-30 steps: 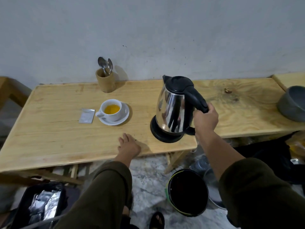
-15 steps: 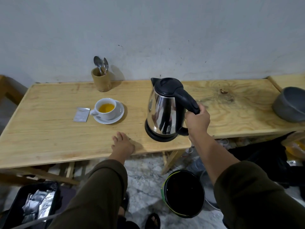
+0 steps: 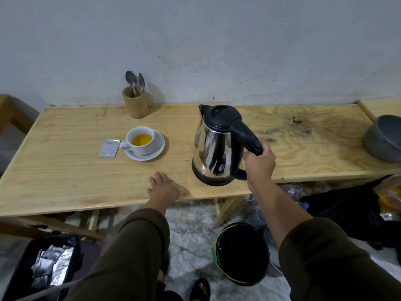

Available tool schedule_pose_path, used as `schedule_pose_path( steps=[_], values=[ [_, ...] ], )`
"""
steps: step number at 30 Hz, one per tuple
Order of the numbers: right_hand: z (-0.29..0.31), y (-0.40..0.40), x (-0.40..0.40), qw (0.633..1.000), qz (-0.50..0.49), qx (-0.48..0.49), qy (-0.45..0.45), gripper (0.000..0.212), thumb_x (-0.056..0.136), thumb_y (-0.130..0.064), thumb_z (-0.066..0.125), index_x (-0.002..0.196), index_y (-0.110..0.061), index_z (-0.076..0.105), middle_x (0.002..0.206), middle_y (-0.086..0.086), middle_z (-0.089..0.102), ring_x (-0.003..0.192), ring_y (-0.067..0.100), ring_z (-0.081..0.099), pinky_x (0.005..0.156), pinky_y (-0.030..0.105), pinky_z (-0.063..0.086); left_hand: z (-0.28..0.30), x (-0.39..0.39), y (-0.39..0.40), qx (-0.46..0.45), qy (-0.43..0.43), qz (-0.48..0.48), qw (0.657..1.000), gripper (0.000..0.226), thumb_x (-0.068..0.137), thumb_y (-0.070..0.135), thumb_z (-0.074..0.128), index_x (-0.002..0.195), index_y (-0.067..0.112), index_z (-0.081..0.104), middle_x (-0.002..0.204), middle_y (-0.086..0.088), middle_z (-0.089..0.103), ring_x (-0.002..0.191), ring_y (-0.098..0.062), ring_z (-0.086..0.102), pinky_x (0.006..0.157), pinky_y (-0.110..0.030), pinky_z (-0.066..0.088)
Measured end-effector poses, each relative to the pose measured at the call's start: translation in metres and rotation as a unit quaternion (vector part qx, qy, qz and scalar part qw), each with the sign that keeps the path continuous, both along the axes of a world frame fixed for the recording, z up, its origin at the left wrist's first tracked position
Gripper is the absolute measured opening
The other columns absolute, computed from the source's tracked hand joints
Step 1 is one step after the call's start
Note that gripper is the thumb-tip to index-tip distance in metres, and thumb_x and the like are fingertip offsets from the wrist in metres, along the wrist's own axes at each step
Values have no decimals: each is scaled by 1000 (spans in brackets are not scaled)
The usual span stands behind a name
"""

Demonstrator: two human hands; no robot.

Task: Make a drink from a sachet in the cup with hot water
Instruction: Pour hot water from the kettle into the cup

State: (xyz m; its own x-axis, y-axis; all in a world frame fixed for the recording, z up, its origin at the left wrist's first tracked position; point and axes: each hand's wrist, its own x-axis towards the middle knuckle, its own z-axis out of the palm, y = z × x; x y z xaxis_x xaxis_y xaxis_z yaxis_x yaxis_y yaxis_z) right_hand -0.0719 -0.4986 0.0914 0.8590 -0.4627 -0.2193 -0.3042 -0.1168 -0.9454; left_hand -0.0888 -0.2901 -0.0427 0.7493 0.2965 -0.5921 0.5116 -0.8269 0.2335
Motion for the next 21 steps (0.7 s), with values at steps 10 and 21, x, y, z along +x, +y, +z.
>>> schedule_pose_path(
  steps=[10, 21],
  values=[
    [-4, -1, -7, 999, 1, -37, 14, 20, 81, 3, 50, 83, -17, 53, 70, -2, 52, 60, 15, 44, 50, 23, 36, 3, 0, 4, -12, 5, -7, 1000, 71, 94, 14, 38, 152, 5, 0, 162, -7, -11, 149, -34, -9, 121, -50, 13],
    [-6, 25, -22, 987, -130, -76, 51, 52, 84, -10, 58, 134, -13, 44, 141, 7, 40, 127, 30, 45, 105, 46, 44, 24, -8, 33, 3, -39, -107, 994, 43, 99, 17, 33, 136, 1, 47, 149, -12, 39, 139, -26, 34, 112, -33, 31]
  ],
)
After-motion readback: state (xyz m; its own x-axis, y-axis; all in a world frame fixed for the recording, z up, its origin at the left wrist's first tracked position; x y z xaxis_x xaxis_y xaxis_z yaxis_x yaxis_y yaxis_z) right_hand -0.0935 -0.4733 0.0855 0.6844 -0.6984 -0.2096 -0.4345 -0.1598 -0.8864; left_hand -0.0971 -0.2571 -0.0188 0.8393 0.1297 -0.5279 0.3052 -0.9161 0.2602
